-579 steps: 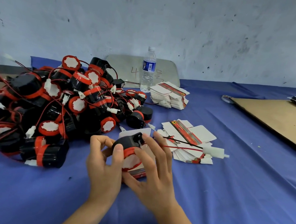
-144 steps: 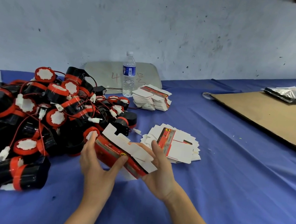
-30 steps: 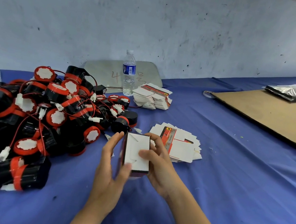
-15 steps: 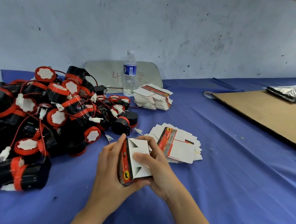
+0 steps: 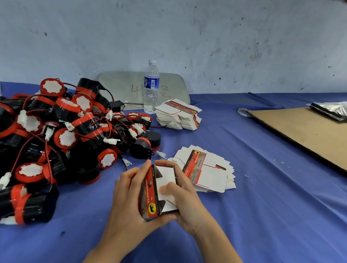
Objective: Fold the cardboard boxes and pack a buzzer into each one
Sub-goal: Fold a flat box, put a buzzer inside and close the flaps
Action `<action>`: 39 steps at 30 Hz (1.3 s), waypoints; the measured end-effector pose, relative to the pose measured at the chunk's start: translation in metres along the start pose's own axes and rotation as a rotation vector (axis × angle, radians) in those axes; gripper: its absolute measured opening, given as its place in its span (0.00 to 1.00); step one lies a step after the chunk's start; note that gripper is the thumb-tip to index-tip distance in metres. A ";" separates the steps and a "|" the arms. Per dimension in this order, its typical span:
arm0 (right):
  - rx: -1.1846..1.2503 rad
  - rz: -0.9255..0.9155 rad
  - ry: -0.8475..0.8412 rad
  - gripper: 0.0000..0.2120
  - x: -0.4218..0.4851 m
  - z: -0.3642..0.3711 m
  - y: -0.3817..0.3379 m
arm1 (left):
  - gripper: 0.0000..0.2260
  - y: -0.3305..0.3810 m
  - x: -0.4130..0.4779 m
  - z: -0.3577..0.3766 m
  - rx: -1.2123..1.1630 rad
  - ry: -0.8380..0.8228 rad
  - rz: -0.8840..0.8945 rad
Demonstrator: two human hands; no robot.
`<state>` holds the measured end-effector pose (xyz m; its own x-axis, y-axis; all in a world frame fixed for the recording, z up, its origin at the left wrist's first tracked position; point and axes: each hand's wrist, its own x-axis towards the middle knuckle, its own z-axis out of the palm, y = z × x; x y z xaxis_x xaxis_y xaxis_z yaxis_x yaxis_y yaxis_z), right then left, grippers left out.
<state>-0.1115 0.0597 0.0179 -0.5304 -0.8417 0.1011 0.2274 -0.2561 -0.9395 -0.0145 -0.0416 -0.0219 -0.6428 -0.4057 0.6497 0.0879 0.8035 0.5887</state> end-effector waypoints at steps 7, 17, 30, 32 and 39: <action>0.008 -0.010 0.003 0.25 0.000 0.000 0.002 | 0.47 -0.001 0.000 0.001 -0.027 -0.003 -0.006; 0.397 0.049 -0.056 0.30 0.007 -0.006 0.002 | 0.46 0.003 0.000 -0.001 -0.259 -0.001 -0.133; 0.262 0.056 0.146 0.18 0.006 -0.005 0.001 | 0.50 -0.002 0.007 -0.004 -0.207 -0.036 -0.242; 0.101 -0.111 0.202 0.13 0.004 -0.005 -0.002 | 0.49 -0.008 0.006 -0.010 -0.011 -0.094 -0.217; -1.296 -0.746 0.304 0.08 0.005 0.001 0.022 | 0.32 -0.029 0.010 -0.051 0.355 0.393 -0.421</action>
<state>-0.1083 0.0496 -0.0022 -0.3755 -0.5452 0.7495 -0.9235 0.1513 -0.3526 0.0155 -0.0914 -0.0080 -0.2371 -0.7899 0.5656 -0.4083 0.6093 0.6797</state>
